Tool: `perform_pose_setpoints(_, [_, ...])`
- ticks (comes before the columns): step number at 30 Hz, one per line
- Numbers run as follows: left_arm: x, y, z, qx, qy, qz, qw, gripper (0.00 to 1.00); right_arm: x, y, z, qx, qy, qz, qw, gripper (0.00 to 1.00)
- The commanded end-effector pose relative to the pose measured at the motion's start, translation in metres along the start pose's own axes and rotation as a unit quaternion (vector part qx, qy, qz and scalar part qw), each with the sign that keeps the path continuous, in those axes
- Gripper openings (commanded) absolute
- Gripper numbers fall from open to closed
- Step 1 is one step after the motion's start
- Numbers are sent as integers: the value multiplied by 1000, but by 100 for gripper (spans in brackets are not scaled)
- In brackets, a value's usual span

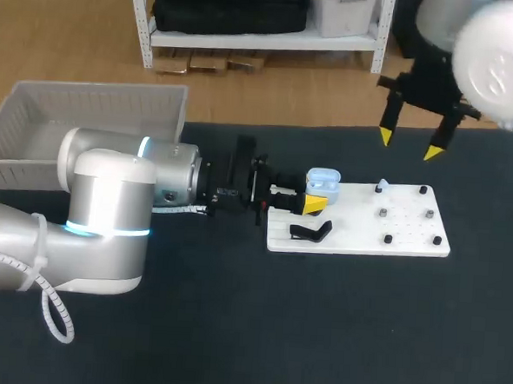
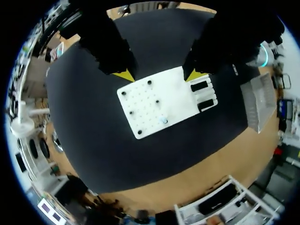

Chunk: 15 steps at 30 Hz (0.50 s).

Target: Pick up each earbud case from the left stands, insert the matching earbuds, close the lid, and place the case in the box.

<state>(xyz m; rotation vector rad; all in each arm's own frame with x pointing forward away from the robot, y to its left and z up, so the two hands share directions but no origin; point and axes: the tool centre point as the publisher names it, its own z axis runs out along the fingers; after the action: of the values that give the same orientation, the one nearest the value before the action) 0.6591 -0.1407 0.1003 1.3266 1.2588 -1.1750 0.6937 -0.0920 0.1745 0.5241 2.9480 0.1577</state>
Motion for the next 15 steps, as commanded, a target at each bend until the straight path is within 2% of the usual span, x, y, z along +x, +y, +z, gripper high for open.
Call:
perform_pose_setpoints(1, [0, 1, 0, 1, 0, 0, 1000, 0, 0, -11, 20, -161, -35, -75, 984, 74])
perform_pose_setpoints(6, [0, 1, 0, 1, 0, 0, 1000, 0, -4, -8, 48, -156, -21, -106, 982, 77])
perform_pose_setpoints(15, [0, 1, 0, 1, 0, 0, 1000, 0, -14, 7, 88, -147, 7, -98, 984, 55])
